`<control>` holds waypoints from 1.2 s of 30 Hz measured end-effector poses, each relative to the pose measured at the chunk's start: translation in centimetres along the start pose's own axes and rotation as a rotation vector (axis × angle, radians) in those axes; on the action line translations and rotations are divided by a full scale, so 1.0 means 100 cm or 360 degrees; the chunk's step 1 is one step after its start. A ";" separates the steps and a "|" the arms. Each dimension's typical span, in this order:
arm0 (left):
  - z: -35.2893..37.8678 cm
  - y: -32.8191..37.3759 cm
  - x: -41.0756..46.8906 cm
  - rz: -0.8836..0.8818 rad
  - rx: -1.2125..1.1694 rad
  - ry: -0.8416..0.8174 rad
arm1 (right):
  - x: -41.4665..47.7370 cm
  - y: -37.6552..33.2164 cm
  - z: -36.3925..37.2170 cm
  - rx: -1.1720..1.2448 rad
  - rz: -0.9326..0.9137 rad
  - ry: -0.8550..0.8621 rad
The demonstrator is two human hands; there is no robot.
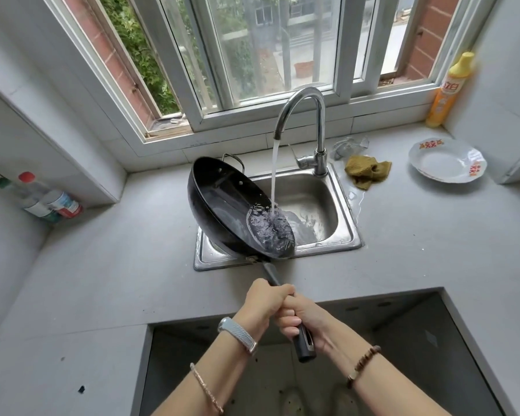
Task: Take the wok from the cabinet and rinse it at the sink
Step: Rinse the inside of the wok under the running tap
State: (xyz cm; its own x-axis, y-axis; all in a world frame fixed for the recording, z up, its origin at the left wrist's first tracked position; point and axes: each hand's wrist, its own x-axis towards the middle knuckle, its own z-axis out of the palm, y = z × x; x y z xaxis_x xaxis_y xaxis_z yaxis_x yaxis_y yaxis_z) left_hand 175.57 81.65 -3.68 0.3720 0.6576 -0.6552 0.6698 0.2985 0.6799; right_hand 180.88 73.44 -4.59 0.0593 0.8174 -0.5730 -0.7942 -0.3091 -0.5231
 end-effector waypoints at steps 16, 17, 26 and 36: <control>0.008 0.017 -0.005 0.0052 0.0310 0.0054 | 0.000 0.002 -0.005 0.0576 0.0055 -0.0055; 0.008 0.018 -0.006 0.0046 0.0312 0.0051 | 0.000 0.003 -0.005 0.0589 0.0052 -0.0061; 0.007 0.017 -0.007 -0.0006 0.0204 0.0090 | 0.001 0.001 -0.001 0.0700 0.0134 -0.0192; -0.036 0.038 -0.014 0.0225 0.0250 0.0305 | 0.015 -0.015 0.032 0.0578 0.0104 -0.0534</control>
State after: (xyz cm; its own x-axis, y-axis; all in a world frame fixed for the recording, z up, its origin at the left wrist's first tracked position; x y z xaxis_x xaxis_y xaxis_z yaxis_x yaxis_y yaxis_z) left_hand 175.32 84.37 1.03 0.3505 0.8083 -0.4731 0.7167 0.0937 0.6910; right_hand 180.20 76.65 -2.66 -0.1480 0.9318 -0.3314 -0.9527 -0.2243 -0.2050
